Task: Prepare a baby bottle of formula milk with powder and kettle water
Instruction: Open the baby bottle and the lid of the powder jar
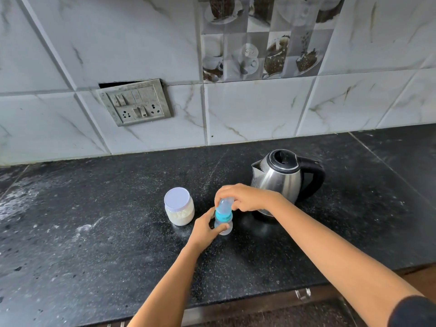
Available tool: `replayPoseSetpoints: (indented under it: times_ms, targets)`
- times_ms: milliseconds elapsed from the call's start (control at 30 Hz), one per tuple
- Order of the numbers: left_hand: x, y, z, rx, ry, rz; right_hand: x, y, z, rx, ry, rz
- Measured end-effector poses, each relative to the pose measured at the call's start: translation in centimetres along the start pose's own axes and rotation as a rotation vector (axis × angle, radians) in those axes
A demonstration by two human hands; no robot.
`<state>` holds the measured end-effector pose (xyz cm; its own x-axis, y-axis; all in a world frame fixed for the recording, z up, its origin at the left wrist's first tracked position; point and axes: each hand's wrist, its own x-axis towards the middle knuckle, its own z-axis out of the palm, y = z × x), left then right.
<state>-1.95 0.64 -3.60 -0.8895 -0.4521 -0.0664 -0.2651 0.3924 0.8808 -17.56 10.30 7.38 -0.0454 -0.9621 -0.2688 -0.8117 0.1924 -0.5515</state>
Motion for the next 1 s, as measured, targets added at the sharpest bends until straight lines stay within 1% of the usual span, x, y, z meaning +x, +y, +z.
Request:
replayPoseSetpoints:
  times_ms: [67, 167, 333, 400, 433, 500, 567, 667, 767, 867, 1000]
  targets:
    - [-0.2, 0.1, 0.1, -0.012, 0.005, -0.004, -0.4, -0.1, -0.4, 0.069, 0.096, 0.008]
    - [-0.4, 0.2, 0.3, -0.041, 0.014, -0.026, -1.5, 0.9, -0.3, 0.250, 0.256, 0.106]
    - [-0.5, 0.1, 0.7, -0.075, 0.030, -0.050, -4.6, 3.2, 3.9, 0.891, 0.377, 0.210]
    - [-0.5, 0.1, 0.9, -0.077, 0.036, -0.061, -5.4, 3.8, 6.2, 1.089, 0.483, 0.263]
    - [-0.5, 0.1, 1.0, -0.075, 0.042, -0.066, -5.7, 4.1, 7.4, 1.095, 0.555, 0.301]
    - [-0.6, 0.2, 1.1, -0.071, 0.056, -0.074, -6.3, 4.3, 9.4, 0.992, 0.668, 0.376]
    - [-0.7, 0.4, 1.3, -0.068, 0.074, -0.086, -6.7, 4.5, 11.2, 0.903, 0.703, 0.373]
    - [-1.0, 0.8, 1.5, -0.072, 0.098, -0.102, -6.9, 4.6, 13.4, 0.745, 0.697, 0.345]
    - [-1.3, 0.9, 1.6, -0.083, 0.106, -0.116, -6.9, 4.8, 14.9, 0.725, 0.661, 0.366]
    - [-1.4, 0.9, 1.7, -0.083, 0.114, -0.129, -7.0, 5.1, 15.8, 0.705, 0.666, 0.391]
    - [-1.7, 1.0, 1.8, -0.091, 0.129, -0.130, -7.3, 5.1, 15.7, 0.631, 0.638, 0.390]
